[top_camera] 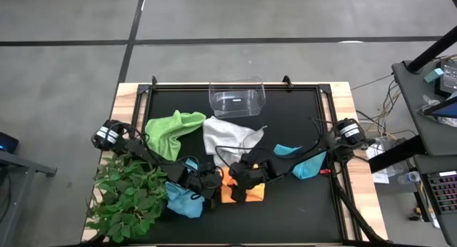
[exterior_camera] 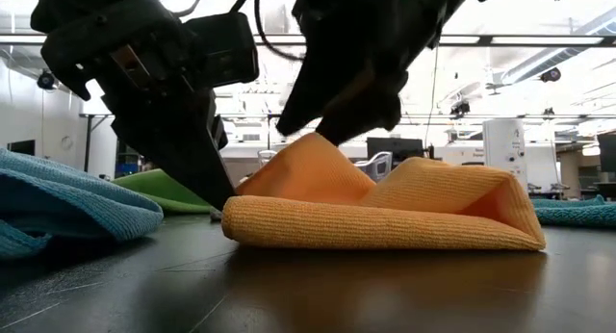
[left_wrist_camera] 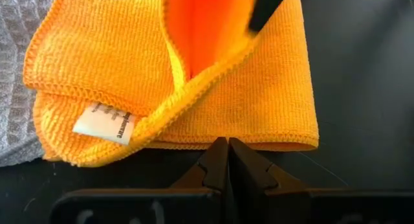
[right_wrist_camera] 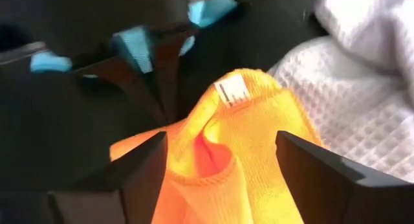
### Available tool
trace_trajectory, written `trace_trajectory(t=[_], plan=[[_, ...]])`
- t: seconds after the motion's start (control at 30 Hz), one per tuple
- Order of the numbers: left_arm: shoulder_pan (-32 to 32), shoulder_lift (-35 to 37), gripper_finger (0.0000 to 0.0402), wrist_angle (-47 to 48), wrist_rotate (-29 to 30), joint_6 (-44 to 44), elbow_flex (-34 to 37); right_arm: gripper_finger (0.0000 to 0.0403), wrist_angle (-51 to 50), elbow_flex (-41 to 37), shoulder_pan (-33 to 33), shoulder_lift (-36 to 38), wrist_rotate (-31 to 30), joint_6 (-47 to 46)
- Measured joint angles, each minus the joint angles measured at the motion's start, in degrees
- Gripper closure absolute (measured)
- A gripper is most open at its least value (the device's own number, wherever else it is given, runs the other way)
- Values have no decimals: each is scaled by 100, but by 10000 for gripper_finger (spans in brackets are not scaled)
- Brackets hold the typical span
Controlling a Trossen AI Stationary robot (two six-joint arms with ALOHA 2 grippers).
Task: Fold microfiber towels
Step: Fold the orange microfiber cloth
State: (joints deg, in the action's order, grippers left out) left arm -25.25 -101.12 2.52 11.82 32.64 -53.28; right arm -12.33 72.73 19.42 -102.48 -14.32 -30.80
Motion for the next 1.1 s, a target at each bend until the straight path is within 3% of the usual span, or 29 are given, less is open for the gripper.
trace_trajectory(t=[0.17,0.53,0.93,1.1], plan=[[-54,0,402,9,-59,0,0,115,-367,-72,260,490,-274,694],[-315,118,402,-112,-111,-15,-39,176,-702,-1228,1008,1130,-497,1024],[-257,269,400,-905,386,-804,-245,211,157,-2090,1666,1313,-975,924],[-163,269,361,-960,681,-763,-243,217,381,-2169,1759,1290,-971,1053]])
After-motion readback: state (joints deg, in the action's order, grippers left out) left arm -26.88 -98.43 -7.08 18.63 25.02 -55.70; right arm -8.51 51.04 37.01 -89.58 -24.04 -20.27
